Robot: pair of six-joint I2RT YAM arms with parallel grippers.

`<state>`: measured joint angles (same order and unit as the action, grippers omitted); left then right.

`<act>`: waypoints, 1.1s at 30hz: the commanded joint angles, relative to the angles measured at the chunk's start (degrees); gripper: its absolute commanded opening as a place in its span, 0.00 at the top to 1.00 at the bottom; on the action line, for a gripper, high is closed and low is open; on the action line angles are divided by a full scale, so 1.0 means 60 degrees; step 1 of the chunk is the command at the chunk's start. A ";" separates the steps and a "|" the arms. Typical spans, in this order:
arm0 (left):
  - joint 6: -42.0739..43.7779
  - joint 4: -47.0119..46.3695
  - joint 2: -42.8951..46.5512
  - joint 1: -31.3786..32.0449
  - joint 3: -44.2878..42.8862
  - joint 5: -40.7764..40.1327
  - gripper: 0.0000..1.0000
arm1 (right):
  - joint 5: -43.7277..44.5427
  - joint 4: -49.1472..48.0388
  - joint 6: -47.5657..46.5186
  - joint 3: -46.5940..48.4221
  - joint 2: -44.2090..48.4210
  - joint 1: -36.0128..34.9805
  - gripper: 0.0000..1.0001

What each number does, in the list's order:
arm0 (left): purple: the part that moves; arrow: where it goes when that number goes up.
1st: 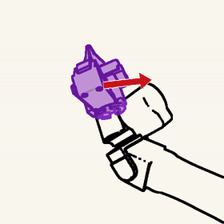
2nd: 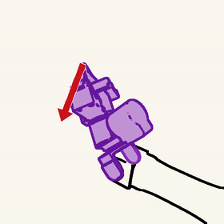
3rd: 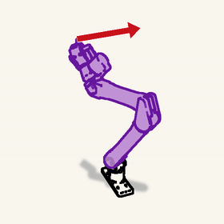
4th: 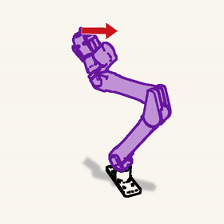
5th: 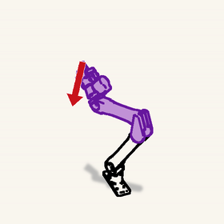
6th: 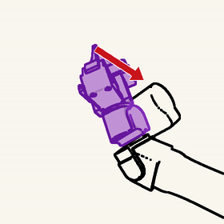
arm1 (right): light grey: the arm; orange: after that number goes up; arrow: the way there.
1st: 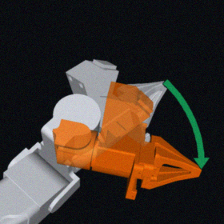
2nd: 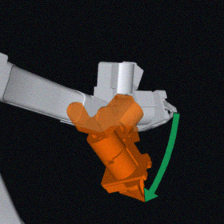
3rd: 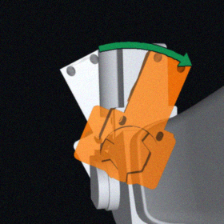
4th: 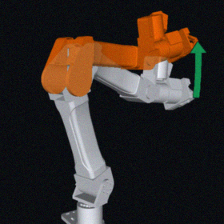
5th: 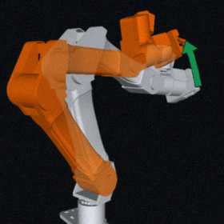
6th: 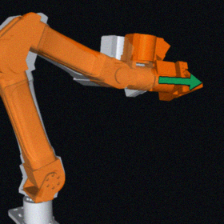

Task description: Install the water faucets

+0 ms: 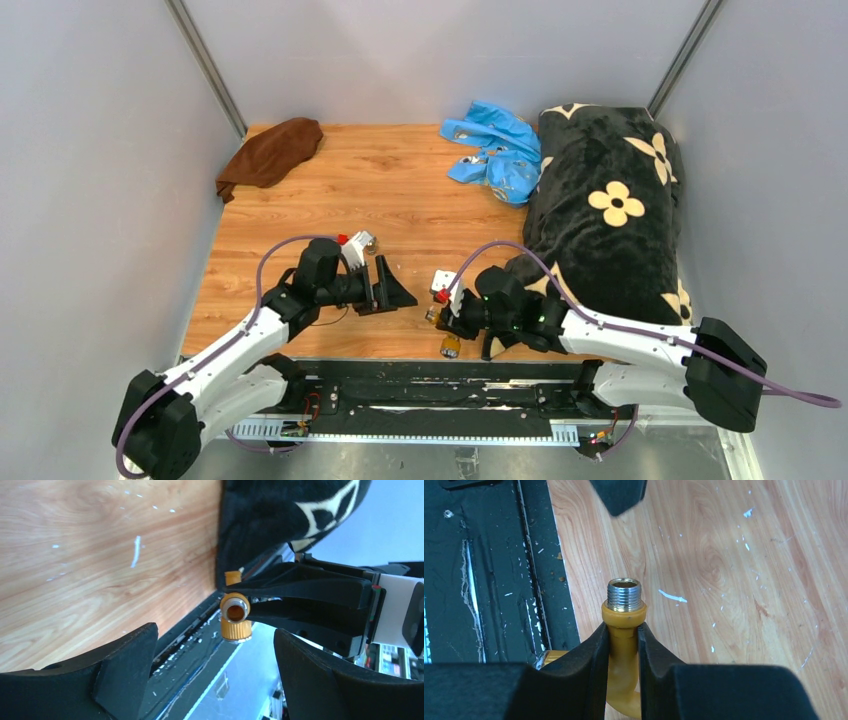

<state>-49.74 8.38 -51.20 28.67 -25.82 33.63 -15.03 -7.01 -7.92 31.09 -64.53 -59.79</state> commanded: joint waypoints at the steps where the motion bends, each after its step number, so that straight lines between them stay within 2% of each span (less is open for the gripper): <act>1: -0.0342 -0.1192 -0.0354 0.0521 -0.0242 0.0580 0.09 | -0.0534 -0.1051 -0.0906 -0.0090 0.0242 -0.0011 0.99; 5: -0.0289 -0.1289 -0.0835 0.0800 -0.0373 0.0493 0.10 | -0.0708 -0.1035 -0.0903 0.0001 0.0191 -0.0025 0.99; 12: -0.0245 -0.1238 -0.1433 0.1051 -0.0742 0.0378 0.29 | -0.0909 -0.1289 -0.0691 0.0005 0.0049 -0.0025 0.99; 23: 0.0041 -0.1076 -0.2001 0.1876 -0.1059 -0.0007 0.38 | -0.1052 -0.1294 -0.0638 0.0200 -0.0303 -0.0026 0.99; 25: 0.0003 -0.1113 -0.2089 0.2010 -0.1072 -0.0083 0.43 | -0.1136 -0.1090 -0.0631 0.0384 -0.0456 -0.0025 0.99; 29: 0.0012 -0.1048 -0.2176 0.2122 -0.1098 -0.0282 0.64 | -0.1214 -0.0990 -0.0565 0.0457 -0.0567 -0.0025 0.99; 32: 0.0005 -0.1043 -0.2203 0.2122 -0.1108 -0.0332 0.75 | -0.1163 -0.0984 -0.0534 0.0430 -0.0570 -0.0025 0.99; 33: 0.0012 -0.1021 -0.2211 0.2122 -0.1122 -0.0351 0.81 | -0.1096 -0.0942 -0.0460 0.0429 -0.0561 -0.0025 0.99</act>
<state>-50.09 3.20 -64.31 40.84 -30.65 32.58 -20.95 -11.79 -11.60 31.90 -67.94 -59.79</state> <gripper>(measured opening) 0.336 0.228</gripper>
